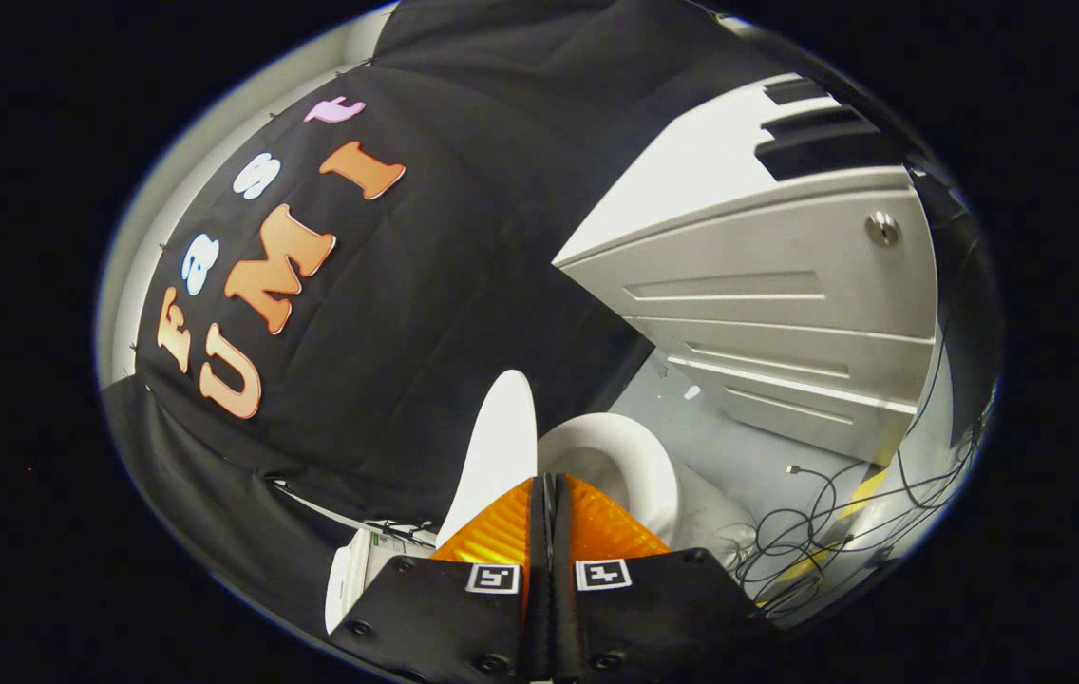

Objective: Open the toilet lid.

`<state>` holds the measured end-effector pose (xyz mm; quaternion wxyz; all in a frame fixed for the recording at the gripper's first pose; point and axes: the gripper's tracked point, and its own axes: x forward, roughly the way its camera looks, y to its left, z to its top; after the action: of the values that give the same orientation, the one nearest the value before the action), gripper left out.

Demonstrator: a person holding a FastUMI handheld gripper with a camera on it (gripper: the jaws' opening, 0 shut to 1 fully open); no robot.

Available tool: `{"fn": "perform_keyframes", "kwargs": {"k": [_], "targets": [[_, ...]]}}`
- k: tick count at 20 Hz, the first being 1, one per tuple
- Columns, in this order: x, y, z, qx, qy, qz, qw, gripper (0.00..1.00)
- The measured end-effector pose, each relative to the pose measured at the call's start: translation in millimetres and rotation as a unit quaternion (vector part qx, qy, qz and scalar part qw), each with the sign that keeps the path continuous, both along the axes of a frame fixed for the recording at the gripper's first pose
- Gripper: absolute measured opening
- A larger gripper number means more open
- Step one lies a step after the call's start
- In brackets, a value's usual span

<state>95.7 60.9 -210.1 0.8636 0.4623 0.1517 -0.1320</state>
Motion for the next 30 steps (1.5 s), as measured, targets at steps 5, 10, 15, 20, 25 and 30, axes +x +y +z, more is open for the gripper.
{"fn": "perform_keyframes", "kwargs": {"k": [5,10,15,20,25,30], "targets": [[12.8,32.1,55.8,-0.068,-0.031,0.053,0.996,0.08],[28.4,69.1,103.8,-0.140,-0.045,0.101,0.984,0.08],[32.8,98.4,137.3,-0.177,-0.065,0.131,0.973,0.08],[35.5,121.2,161.9,-0.203,-0.072,0.150,0.965,0.08],[43.3,168.6,198.5,-0.242,-0.092,0.186,0.948,0.08],[48.8,217.1,225.3,-0.267,-0.107,0.219,0.932,0.08]]}}
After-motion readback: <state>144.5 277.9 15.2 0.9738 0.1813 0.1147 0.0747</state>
